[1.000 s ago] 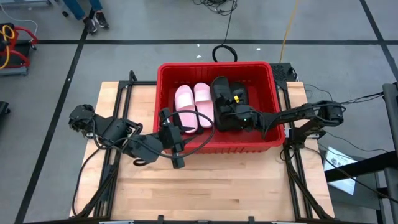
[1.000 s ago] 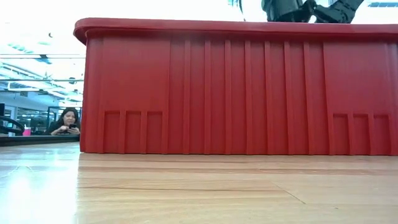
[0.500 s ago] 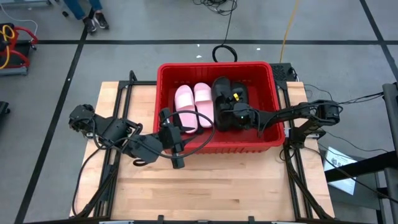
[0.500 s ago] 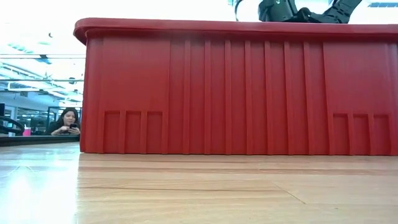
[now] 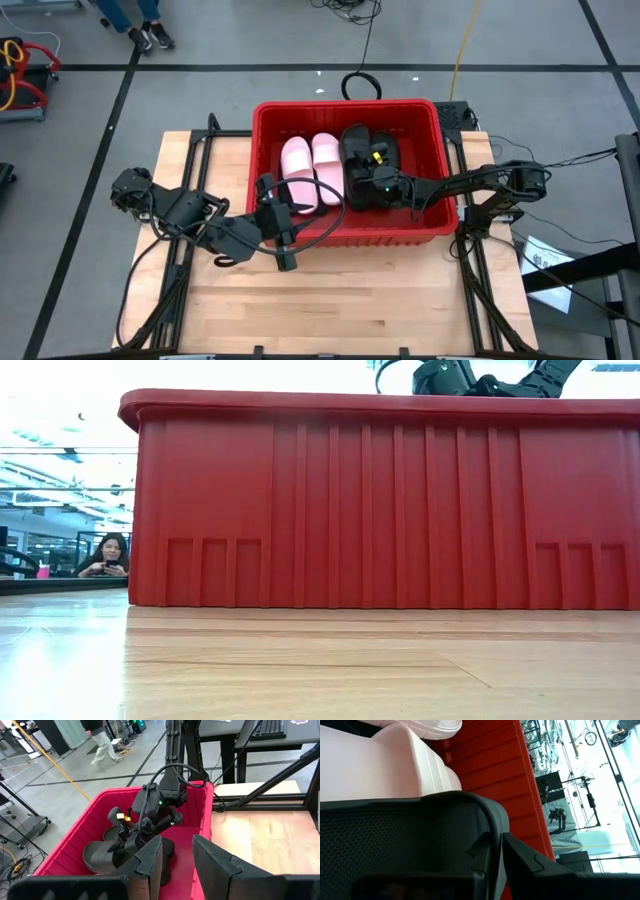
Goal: Pick and place slides into bin
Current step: Put the black slide into the red bin
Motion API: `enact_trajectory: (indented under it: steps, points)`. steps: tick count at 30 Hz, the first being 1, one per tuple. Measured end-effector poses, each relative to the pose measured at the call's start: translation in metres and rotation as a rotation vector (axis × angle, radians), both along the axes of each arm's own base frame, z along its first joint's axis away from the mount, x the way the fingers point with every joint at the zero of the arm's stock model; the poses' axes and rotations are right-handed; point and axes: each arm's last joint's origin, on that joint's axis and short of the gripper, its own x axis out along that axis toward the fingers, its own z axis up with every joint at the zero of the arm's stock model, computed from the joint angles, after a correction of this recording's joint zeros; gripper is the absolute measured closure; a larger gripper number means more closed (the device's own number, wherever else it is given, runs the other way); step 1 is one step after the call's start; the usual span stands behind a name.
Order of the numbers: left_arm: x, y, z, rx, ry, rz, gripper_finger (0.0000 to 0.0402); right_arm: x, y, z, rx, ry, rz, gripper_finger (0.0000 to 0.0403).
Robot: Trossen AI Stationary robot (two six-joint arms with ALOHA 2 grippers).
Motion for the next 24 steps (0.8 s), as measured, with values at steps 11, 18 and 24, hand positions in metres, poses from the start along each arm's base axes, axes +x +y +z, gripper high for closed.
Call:
enact_trajectory:
  steps: [11, 18, 24]
  points:
    - [0.0, 0.0, 0.0, 0.0, 0.0, 0.0, 0.0289, 0.0, 0.0, 0.0, -0.003, 0.003, -0.001, 0.0338]
    - [0.0, 0.0, 0.0, -0.001, 0.0, 0.0, 0.0289, 0.0, 0.001, 0.0, -0.008, 0.005, -0.008, 0.0275]
    - [0.0, 0.0, 0.0, -0.001, 0.0, 0.0, 0.0289, -0.001, 0.012, 0.003, -0.087, 0.034, -0.142, 0.0237]
